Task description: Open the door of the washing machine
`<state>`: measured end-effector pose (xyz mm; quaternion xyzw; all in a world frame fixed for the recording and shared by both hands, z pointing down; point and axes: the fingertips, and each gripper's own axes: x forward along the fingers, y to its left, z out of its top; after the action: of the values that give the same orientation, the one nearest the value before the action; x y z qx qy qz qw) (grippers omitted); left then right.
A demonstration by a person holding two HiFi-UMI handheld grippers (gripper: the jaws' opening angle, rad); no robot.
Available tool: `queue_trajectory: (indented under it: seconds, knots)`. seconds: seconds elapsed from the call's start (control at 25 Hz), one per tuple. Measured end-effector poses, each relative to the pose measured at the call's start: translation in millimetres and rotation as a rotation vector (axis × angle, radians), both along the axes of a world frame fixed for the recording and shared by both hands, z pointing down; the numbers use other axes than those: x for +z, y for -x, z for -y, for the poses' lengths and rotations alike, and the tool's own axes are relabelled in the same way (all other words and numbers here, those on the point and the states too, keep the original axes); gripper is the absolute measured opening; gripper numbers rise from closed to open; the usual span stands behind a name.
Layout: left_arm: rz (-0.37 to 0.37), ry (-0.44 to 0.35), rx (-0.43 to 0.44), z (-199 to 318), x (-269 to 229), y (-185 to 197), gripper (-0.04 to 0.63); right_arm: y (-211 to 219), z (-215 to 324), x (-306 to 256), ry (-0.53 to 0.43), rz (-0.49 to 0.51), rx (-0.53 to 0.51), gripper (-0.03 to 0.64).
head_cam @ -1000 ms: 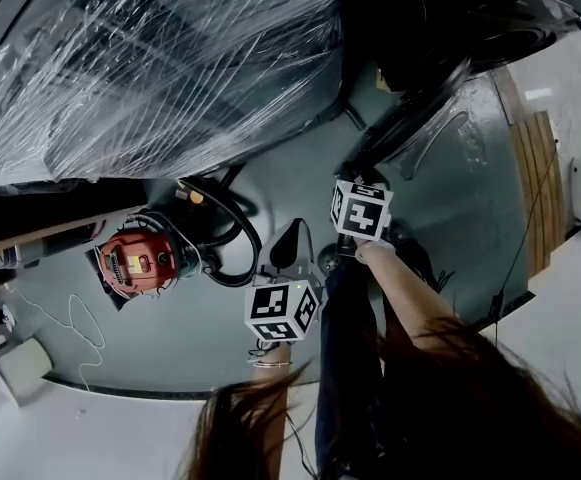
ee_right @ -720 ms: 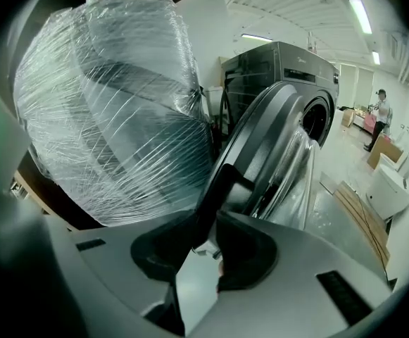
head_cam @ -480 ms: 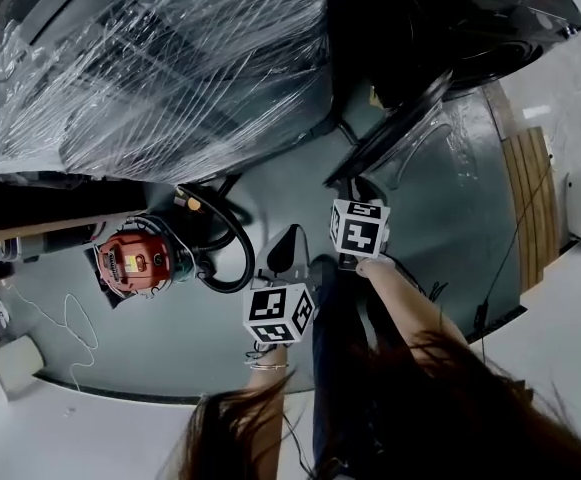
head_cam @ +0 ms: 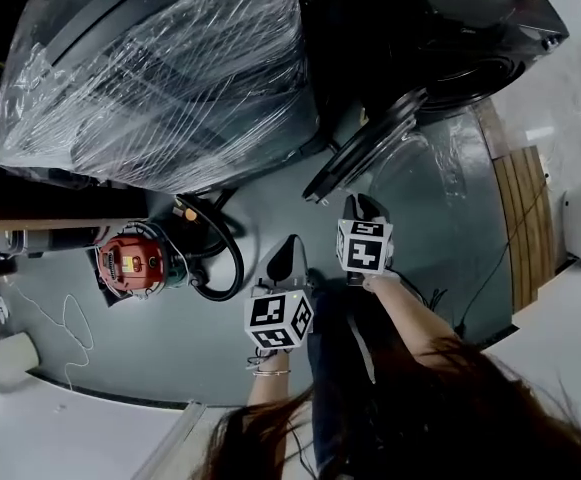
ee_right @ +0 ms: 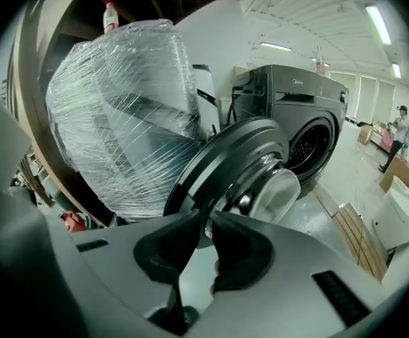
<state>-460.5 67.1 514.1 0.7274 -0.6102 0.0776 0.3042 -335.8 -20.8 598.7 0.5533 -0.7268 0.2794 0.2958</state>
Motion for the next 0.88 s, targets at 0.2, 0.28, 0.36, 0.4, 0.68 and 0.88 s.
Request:
queue_trajectory:
  seconds: [0.2, 0.28, 0.36, 0.4, 0.68, 0.88]
  knots:
    - [0.007, -0.012, 0.003, -0.1, -17.7, -26.7, 0.012, -27.7, -5.5, -21.4, -0.027, -0.001, -0.03, 0.043]
    - [0.012, -0.015, 0.003, 0.2, -24.8, -36.6, 0.013, -36.9, -7.4, -30.2, -0.035, 0.006, -0.041, 0.041]
    - [0.024, -0.017, -0.001, -1.4, -32.3, -47.0, 0.012, -45.5, -10.9, -39.1, -0.041, 0.016, -0.055, 0.035]
    - [0.03, -0.018, -0.005, -2.5, -36.2, -52.3, 0.012, -50.0, -12.5, -43.9, -0.045, 0.021, -0.063, 0.035]
    - [0.045, -0.028, -0.04, -8.9, -64.1, -84.9, 0.012, -81.7, -20.8, -80.9, -0.076, 0.045, -0.104, 0.028]
    - [0.061, -0.04, -0.039, -13.6, -84.1, -109.6, 0.012, -104.3, -32.7, -99.1, -0.104, 0.025, -0.156, 0.018]
